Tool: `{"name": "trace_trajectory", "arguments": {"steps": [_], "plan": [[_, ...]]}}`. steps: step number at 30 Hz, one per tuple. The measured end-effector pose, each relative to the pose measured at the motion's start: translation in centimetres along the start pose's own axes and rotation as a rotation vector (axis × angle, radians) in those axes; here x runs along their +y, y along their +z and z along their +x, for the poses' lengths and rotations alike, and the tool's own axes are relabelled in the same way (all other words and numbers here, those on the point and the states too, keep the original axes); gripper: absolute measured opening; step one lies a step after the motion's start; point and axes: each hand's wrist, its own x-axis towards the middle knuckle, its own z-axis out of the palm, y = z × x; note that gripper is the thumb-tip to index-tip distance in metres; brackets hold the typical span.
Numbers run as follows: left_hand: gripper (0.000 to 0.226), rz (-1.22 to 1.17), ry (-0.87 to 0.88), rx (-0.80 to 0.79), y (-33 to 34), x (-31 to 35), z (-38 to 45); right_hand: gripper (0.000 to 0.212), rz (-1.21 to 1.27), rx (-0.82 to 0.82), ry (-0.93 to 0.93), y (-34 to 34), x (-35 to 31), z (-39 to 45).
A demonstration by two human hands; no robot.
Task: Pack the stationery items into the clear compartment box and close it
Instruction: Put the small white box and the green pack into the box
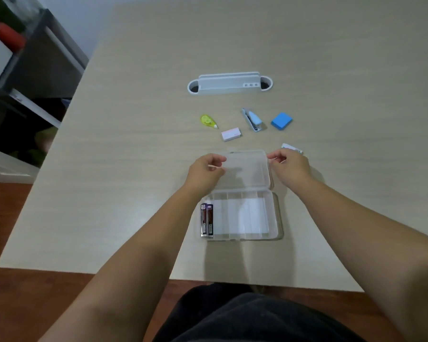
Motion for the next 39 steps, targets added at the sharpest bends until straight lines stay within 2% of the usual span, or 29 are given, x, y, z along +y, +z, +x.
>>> {"name": "trace_trajectory", "arguments": {"steps": [4, 8, 13, 19, 22, 25, 29, 34, 39], "plan": [[0.025, 0.226, 0.149, -0.105, 2.5, 2.9, 2.8, 0.021, -0.091, 0.062, 0.005, -1.4, 0.7, 2.2], [0.031, 0.467, 0.231, -0.068, 3.4, 3.9, 6.4, 0.023, -0.239, 0.083, -0.017, -2.4, 1.3, 4.2], [0.047, 0.636, 0.283, 0.030, 2.7, 3.4, 10.3, 0.042, -0.439, -0.066, -0.015, -2.6, 1.6, 5.8], [0.060, 0.914, 0.299, -0.214, 2.9, 3.8, 13.3, 0.052, -0.406, -0.115, 0.021, -2.3, 1.7, 6.4], [0.056, 0.988, 0.334, -0.297, 2.6, 4.7, 14.1, 0.054, -0.348, -0.115, 0.068, -2.5, 1.4, 6.3], [0.045, 0.969, 0.301, -0.294, 2.3, 5.4, 14.1, 0.045, -0.188, -0.071, 0.072, -2.6, 1.4, 5.6], [0.035, 0.774, 0.311, -0.148, 1.5, 5.8, 11.4, 0.032, -0.022, -0.041, 0.079, -2.4, 1.2, 4.3], [0.040, 0.655, 0.285, -0.016, 0.2, 4.5, 4.4, 0.027, 0.296, -0.154, 0.175, -1.9, 0.6, 2.5], [0.039, 0.626, 0.205, -0.029, 0.3, 1.3, -3.0, 0.027, 0.459, -0.164, 0.150, -1.4, -0.4, 1.0]]}}
